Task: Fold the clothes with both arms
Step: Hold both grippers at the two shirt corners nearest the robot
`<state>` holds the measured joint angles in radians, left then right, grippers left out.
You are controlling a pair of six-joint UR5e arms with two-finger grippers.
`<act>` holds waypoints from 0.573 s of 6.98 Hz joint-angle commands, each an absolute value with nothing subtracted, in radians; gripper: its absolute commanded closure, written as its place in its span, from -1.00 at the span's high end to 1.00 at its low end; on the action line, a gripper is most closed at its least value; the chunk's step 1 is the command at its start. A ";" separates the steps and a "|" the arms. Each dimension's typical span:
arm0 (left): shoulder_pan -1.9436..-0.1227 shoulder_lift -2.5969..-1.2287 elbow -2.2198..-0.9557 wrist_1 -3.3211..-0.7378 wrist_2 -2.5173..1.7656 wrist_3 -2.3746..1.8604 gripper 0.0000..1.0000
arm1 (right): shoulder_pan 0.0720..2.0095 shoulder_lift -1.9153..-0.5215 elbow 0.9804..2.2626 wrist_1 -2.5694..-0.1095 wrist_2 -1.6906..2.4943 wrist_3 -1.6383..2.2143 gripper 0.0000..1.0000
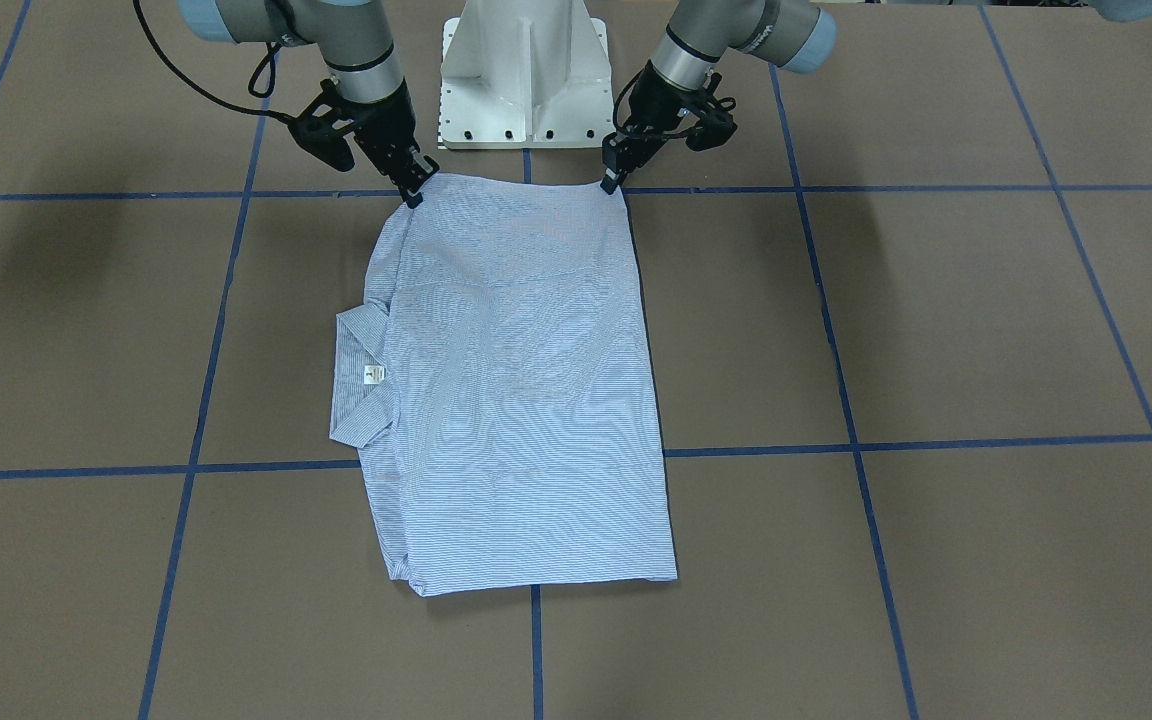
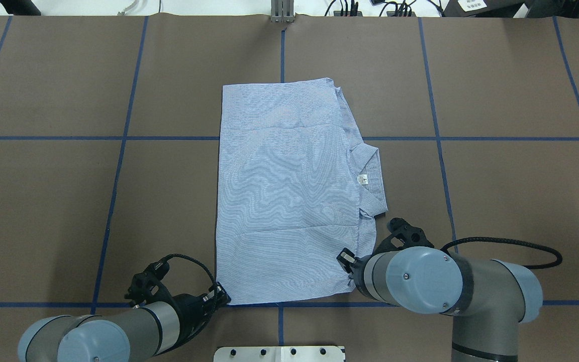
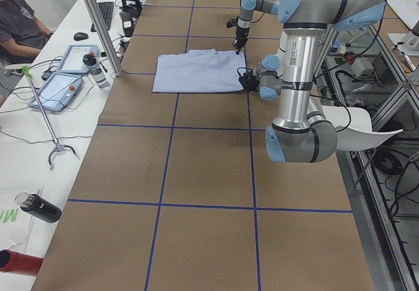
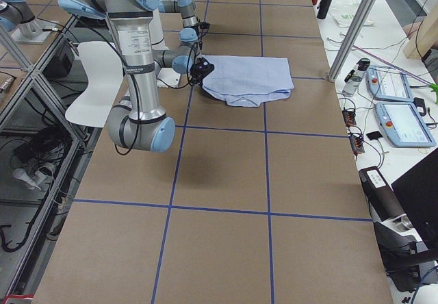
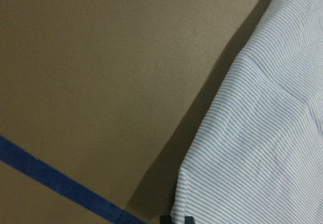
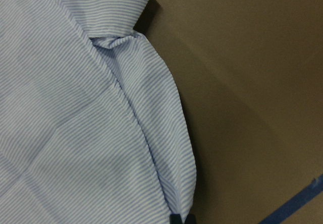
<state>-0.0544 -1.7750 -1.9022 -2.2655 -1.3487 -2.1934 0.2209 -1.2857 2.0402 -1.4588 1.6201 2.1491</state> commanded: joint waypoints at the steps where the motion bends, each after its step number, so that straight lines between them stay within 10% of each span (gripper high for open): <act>1: -0.054 -1.772 -1.954 -2.206 -1.350 -2.194 -1.00 | 0.222 -1.287 2.040 -1.459 1.620 2.149 -1.00; 4: -0.040 -1.766 -2.092 -2.091 -1.353 -2.239 -1.00 | 0.200 -1.333 2.168 -1.474 1.634 2.218 -1.00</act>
